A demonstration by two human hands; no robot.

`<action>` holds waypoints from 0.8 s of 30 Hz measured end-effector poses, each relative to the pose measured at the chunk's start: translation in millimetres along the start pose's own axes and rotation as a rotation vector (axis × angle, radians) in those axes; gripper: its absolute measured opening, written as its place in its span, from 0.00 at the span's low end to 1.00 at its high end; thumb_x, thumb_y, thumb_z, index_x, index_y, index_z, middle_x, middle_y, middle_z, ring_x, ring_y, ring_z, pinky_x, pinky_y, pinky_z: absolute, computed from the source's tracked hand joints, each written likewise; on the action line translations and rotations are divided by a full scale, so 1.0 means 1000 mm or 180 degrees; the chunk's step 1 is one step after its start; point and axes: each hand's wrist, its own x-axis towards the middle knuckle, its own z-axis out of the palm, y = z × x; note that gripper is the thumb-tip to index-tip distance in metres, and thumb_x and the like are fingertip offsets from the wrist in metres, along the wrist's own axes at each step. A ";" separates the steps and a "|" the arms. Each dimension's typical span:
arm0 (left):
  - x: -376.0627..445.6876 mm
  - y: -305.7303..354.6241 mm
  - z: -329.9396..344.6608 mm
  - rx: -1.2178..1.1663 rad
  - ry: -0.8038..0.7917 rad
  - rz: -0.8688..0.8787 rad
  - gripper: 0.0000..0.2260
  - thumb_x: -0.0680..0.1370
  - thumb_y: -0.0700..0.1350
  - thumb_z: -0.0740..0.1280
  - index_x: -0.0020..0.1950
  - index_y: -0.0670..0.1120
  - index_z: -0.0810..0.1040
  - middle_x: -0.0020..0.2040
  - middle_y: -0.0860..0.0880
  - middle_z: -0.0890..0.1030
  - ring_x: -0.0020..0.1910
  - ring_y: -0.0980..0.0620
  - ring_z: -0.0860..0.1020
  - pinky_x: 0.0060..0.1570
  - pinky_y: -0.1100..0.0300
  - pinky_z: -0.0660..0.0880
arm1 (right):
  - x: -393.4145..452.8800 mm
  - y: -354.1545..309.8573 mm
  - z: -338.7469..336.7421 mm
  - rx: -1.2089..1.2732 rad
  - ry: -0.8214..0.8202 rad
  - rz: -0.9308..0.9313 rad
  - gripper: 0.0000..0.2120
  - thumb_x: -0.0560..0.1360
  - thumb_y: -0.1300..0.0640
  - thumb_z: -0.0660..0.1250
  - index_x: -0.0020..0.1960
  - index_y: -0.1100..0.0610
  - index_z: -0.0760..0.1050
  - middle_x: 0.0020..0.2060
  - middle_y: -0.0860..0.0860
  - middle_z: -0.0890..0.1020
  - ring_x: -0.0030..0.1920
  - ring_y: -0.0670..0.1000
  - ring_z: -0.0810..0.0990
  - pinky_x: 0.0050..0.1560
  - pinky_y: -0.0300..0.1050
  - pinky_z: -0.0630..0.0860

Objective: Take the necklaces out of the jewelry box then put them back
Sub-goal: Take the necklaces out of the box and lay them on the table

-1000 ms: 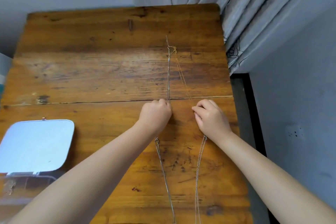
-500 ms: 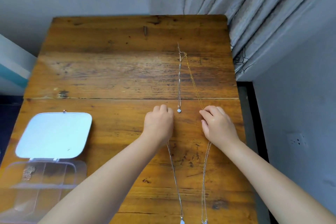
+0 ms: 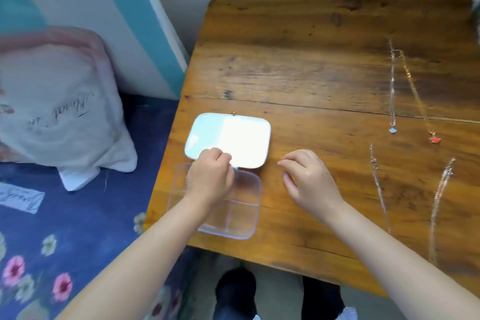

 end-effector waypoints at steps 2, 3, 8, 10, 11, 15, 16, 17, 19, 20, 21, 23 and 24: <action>-0.021 -0.037 -0.003 -0.0100 0.0062 -0.0099 0.07 0.68 0.36 0.63 0.39 0.36 0.80 0.36 0.38 0.81 0.36 0.38 0.78 0.26 0.50 0.77 | 0.002 -0.032 0.025 0.0133 -0.0025 -0.0050 0.08 0.63 0.71 0.70 0.42 0.65 0.80 0.38 0.61 0.83 0.41 0.62 0.81 0.42 0.54 0.80; -0.031 -0.054 -0.002 -0.0170 0.0107 -0.0187 0.07 0.69 0.35 0.64 0.42 0.36 0.81 0.38 0.38 0.81 0.38 0.38 0.78 0.28 0.50 0.76 | 0.003 -0.046 0.037 0.0175 -0.0045 -0.0053 0.07 0.64 0.71 0.70 0.42 0.65 0.80 0.37 0.60 0.83 0.40 0.62 0.81 0.42 0.53 0.80; -0.063 -0.114 0.010 -0.1003 -0.0203 -0.1124 0.15 0.75 0.39 0.63 0.62 0.43 0.74 0.53 0.43 0.78 0.52 0.44 0.76 0.49 0.53 0.74 | 0.011 -0.101 0.088 0.0246 -0.0324 0.0038 0.06 0.64 0.70 0.71 0.40 0.64 0.81 0.35 0.59 0.84 0.37 0.59 0.82 0.39 0.48 0.80; -0.068 -0.123 0.012 -0.1369 -0.0387 -0.1197 0.15 0.75 0.40 0.63 0.62 0.44 0.75 0.53 0.44 0.80 0.51 0.45 0.77 0.51 0.56 0.73 | 0.018 -0.114 0.102 0.0233 -0.0520 0.0199 0.05 0.66 0.69 0.70 0.41 0.65 0.81 0.36 0.60 0.84 0.39 0.60 0.82 0.40 0.50 0.79; -0.069 -0.126 0.013 -0.1506 -0.0415 -0.1189 0.15 0.75 0.40 0.63 0.61 0.44 0.76 0.52 0.44 0.80 0.50 0.46 0.77 0.51 0.57 0.73 | 0.023 -0.119 0.108 0.0173 -0.0670 0.0302 0.05 0.68 0.68 0.68 0.43 0.64 0.81 0.39 0.61 0.83 0.42 0.61 0.81 0.42 0.52 0.79; -0.070 -0.137 0.018 -0.1962 -0.0397 -0.1213 0.14 0.75 0.39 0.65 0.60 0.45 0.77 0.51 0.45 0.81 0.46 0.50 0.77 0.49 0.62 0.71 | 0.050 -0.127 0.125 -0.0601 -0.1240 0.0425 0.10 0.73 0.62 0.61 0.50 0.59 0.79 0.50 0.55 0.81 0.50 0.58 0.79 0.45 0.50 0.76; -0.070 -0.138 0.019 -0.2061 -0.0392 -0.1216 0.15 0.74 0.39 0.65 0.60 0.45 0.78 0.51 0.45 0.81 0.44 0.52 0.76 0.49 0.63 0.71 | 0.058 -0.129 0.127 -0.0872 -0.1378 0.0340 0.09 0.73 0.62 0.61 0.50 0.59 0.78 0.50 0.55 0.80 0.51 0.58 0.79 0.45 0.48 0.75; -0.070 -0.139 0.020 -0.2127 -0.0387 -0.1195 0.15 0.74 0.39 0.66 0.60 0.45 0.78 0.51 0.45 0.81 0.43 0.53 0.76 0.49 0.64 0.71 | 0.064 -0.131 0.130 -0.1165 -0.1564 0.0237 0.09 0.73 0.62 0.61 0.50 0.59 0.77 0.51 0.55 0.79 0.51 0.58 0.79 0.43 0.46 0.73; -0.070 -0.140 0.022 -0.2207 -0.0371 -0.1156 0.15 0.74 0.39 0.66 0.60 0.44 0.78 0.51 0.45 0.81 0.45 0.52 0.77 0.48 0.65 0.70 | 0.072 -0.136 0.137 -0.1681 -0.1976 0.0075 0.10 0.73 0.65 0.59 0.51 0.60 0.76 0.52 0.56 0.78 0.51 0.58 0.78 0.39 0.46 0.69; -0.071 -0.141 0.023 -0.2242 -0.0368 -0.1150 0.15 0.74 0.39 0.66 0.61 0.44 0.77 0.52 0.45 0.81 0.46 0.51 0.78 0.48 0.65 0.70 | 0.074 -0.137 0.139 -0.1833 -0.2122 0.0038 0.10 0.73 0.66 0.59 0.52 0.61 0.76 0.52 0.56 0.77 0.51 0.59 0.78 0.38 0.46 0.67; -0.071 -0.141 0.023 -0.2283 -0.0371 -0.1155 0.15 0.74 0.39 0.65 0.61 0.44 0.77 0.52 0.44 0.81 0.47 0.50 0.78 0.48 0.65 0.70 | 0.075 -0.137 0.141 -0.1924 -0.2204 0.0010 0.11 0.73 0.66 0.58 0.52 0.61 0.76 0.53 0.56 0.76 0.51 0.59 0.78 0.38 0.46 0.66; -0.072 -0.143 0.023 -0.2347 -0.0369 -0.1153 0.15 0.75 0.39 0.65 0.62 0.44 0.77 0.53 0.44 0.81 0.49 0.49 0.78 0.49 0.65 0.70 | 0.075 -0.135 0.142 -0.2004 -0.2241 -0.0094 0.11 0.73 0.66 0.58 0.52 0.61 0.75 0.53 0.56 0.76 0.51 0.59 0.78 0.37 0.46 0.66; -0.072 -0.143 0.023 -0.2345 -0.0378 -0.1132 0.15 0.75 0.39 0.65 0.62 0.44 0.76 0.53 0.44 0.81 0.49 0.49 0.78 0.49 0.64 0.70 | 0.074 -0.134 0.141 -0.2001 -0.2234 -0.0154 0.11 0.74 0.66 0.58 0.52 0.61 0.75 0.52 0.56 0.76 0.51 0.59 0.78 0.37 0.46 0.66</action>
